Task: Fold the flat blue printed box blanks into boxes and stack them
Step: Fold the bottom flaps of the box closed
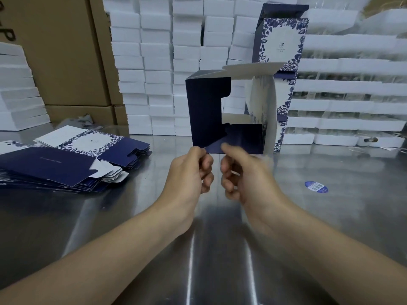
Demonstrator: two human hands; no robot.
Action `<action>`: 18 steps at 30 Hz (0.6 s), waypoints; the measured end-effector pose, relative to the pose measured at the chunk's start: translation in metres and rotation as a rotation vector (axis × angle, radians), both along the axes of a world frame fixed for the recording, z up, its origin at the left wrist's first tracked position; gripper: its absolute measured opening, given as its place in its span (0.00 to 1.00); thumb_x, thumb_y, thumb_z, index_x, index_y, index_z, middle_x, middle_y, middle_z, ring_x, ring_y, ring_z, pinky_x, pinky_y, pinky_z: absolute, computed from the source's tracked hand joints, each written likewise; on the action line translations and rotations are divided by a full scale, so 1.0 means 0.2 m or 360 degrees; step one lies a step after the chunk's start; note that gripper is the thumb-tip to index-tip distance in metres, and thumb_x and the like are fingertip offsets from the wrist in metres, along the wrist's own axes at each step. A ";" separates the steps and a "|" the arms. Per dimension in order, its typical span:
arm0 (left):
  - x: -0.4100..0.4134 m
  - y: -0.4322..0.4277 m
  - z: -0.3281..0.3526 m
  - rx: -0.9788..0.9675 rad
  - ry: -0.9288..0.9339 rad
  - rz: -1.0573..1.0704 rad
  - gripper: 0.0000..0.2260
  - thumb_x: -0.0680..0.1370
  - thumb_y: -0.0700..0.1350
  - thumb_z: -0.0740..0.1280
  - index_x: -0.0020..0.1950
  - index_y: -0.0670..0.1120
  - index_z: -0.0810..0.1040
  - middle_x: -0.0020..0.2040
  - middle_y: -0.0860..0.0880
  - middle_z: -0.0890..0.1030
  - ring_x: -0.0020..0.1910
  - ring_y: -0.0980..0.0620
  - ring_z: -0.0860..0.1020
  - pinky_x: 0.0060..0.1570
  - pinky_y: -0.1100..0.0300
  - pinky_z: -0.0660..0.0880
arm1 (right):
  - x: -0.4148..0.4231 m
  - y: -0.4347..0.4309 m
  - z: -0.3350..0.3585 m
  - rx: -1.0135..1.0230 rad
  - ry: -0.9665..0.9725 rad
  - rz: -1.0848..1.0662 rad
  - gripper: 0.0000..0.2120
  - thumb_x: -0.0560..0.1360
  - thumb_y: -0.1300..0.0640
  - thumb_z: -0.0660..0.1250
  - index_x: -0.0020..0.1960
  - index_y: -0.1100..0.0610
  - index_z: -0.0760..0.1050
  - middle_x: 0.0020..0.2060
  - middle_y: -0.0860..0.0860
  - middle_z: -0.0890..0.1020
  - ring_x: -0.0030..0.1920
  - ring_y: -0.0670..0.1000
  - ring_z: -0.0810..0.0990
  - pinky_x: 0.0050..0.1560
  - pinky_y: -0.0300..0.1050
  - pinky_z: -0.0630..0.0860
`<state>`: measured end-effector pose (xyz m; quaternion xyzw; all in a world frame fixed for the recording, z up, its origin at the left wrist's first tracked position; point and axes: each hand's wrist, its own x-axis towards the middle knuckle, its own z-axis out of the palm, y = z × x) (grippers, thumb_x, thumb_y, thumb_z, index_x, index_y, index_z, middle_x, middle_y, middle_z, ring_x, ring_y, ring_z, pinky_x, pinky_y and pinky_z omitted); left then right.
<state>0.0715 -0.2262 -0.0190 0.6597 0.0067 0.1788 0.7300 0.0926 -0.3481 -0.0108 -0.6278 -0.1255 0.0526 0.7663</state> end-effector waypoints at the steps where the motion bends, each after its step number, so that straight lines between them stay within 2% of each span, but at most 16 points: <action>1: -0.01 -0.01 0.00 0.0027 -0.0010 -0.0021 0.21 0.81 0.46 0.59 0.27 0.53 0.68 0.28 0.52 0.69 0.27 0.54 0.67 0.34 0.59 0.67 | -0.01 0.01 -0.01 -0.0026 -0.0014 0.0045 0.20 0.78 0.48 0.69 0.29 0.50 0.74 0.30 0.48 0.73 0.26 0.47 0.68 0.27 0.39 0.64; 5: -0.02 -0.02 0.00 0.0092 -0.0048 -0.0081 0.19 0.80 0.45 0.59 0.28 0.52 0.67 0.30 0.52 0.75 0.27 0.54 0.67 0.35 0.57 0.67 | -0.03 0.02 -0.01 -0.0026 -0.0014 0.0037 0.19 0.78 0.54 0.67 0.28 0.52 0.74 0.29 0.50 0.72 0.26 0.47 0.68 0.26 0.38 0.64; 9: -0.02 -0.03 0.00 0.0163 -0.0114 -0.0081 0.20 0.80 0.43 0.58 0.27 0.51 0.66 0.28 0.53 0.73 0.27 0.54 0.67 0.30 0.62 0.66 | -0.02 0.01 -0.01 0.0178 0.0154 0.0114 0.14 0.75 0.55 0.64 0.31 0.55 0.69 0.36 0.55 0.71 0.26 0.47 0.65 0.26 0.40 0.57; 14: -0.02 -0.04 0.00 0.0216 -0.0164 -0.0099 0.20 0.81 0.42 0.58 0.28 0.50 0.65 0.28 0.53 0.73 0.27 0.54 0.67 0.28 0.65 0.65 | -0.01 0.00 0.01 0.0176 0.0169 0.0152 0.18 0.77 0.54 0.63 0.29 0.54 0.67 0.29 0.50 0.70 0.27 0.47 0.62 0.27 0.41 0.56; 18: -0.02 -0.03 -0.01 0.0128 -0.0076 -0.0155 0.20 0.82 0.46 0.60 0.30 0.49 0.66 0.28 0.54 0.71 0.27 0.53 0.67 0.32 0.60 0.65 | -0.01 0.00 0.01 0.0141 0.0099 0.0107 0.19 0.77 0.57 0.62 0.28 0.54 0.66 0.28 0.53 0.67 0.28 0.49 0.57 0.31 0.46 0.53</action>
